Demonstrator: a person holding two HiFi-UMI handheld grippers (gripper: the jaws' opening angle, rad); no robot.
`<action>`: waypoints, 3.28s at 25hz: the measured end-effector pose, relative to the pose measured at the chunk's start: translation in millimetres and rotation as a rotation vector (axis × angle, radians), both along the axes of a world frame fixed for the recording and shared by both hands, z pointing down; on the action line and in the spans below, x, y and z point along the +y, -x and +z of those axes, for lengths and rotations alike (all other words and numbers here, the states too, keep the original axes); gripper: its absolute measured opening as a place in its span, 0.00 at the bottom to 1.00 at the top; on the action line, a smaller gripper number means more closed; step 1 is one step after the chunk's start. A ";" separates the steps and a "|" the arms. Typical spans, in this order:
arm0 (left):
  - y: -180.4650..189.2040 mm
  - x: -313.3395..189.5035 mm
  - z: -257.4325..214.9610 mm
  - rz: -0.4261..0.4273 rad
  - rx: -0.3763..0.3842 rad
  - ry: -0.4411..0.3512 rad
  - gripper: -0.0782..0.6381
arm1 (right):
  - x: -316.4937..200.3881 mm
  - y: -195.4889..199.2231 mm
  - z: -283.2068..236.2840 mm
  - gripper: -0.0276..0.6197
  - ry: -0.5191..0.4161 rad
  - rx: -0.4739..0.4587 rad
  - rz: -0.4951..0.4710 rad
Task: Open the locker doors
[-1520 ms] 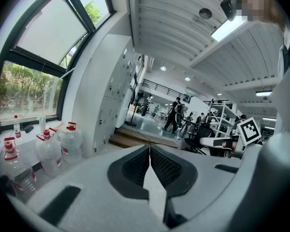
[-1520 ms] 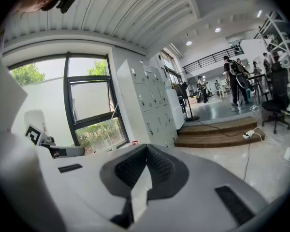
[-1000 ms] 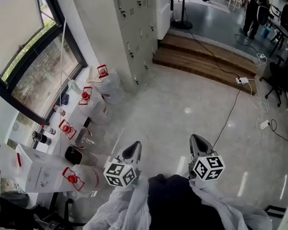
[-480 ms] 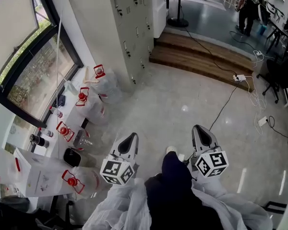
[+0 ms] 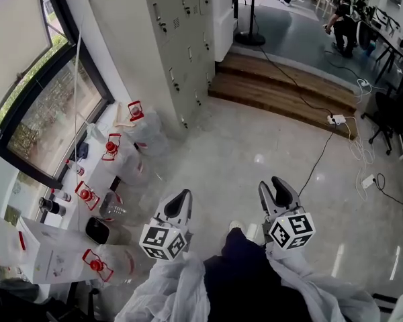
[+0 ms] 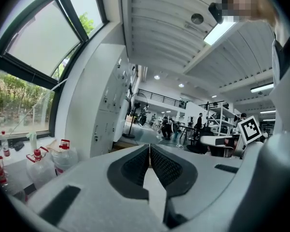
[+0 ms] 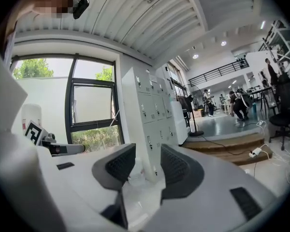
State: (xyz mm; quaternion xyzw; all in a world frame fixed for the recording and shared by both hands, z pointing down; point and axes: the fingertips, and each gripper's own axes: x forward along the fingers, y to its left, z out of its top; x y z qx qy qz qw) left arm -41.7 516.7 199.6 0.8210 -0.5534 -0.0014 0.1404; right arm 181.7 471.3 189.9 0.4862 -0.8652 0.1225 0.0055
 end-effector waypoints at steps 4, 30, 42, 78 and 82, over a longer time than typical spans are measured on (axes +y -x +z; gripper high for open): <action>-9.0 -33.8 3.1 -0.010 0.004 0.008 0.12 | -37.9 -8.0 3.1 0.28 0.009 -0.007 -0.014; -43.9 -159.2 25.7 -0.099 0.026 0.041 0.12 | -189.7 -18.6 27.0 0.29 0.054 -0.064 -0.191; -60.6 -187.8 31.1 -0.068 0.018 0.065 0.12 | -208.6 -38.8 38.0 0.29 0.088 -0.076 -0.157; 4.2 -462.4 18.4 -0.053 0.049 0.048 0.12 | -463.3 16.7 31.5 0.29 0.106 -0.066 -0.119; 10.7 -483.7 18.1 -0.051 0.045 0.039 0.12 | -485.3 21.6 29.0 0.29 0.094 -0.061 -0.119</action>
